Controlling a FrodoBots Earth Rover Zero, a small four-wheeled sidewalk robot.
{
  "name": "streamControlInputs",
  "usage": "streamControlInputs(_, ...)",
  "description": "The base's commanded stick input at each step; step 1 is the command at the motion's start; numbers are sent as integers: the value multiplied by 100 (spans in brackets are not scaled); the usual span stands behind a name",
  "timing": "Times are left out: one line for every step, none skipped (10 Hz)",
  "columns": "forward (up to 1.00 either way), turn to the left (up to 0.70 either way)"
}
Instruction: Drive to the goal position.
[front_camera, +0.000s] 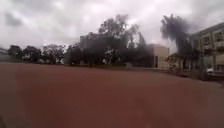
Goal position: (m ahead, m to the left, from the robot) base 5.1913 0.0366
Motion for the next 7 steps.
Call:
streamControlInputs(100,0)
streamControlInputs(100,0)
streamControlInputs(100,0)
streamControlInputs(100,0)
streamControlInputs(100,0)
streamControlInputs(100,0)
streamControlInputs(100,0)
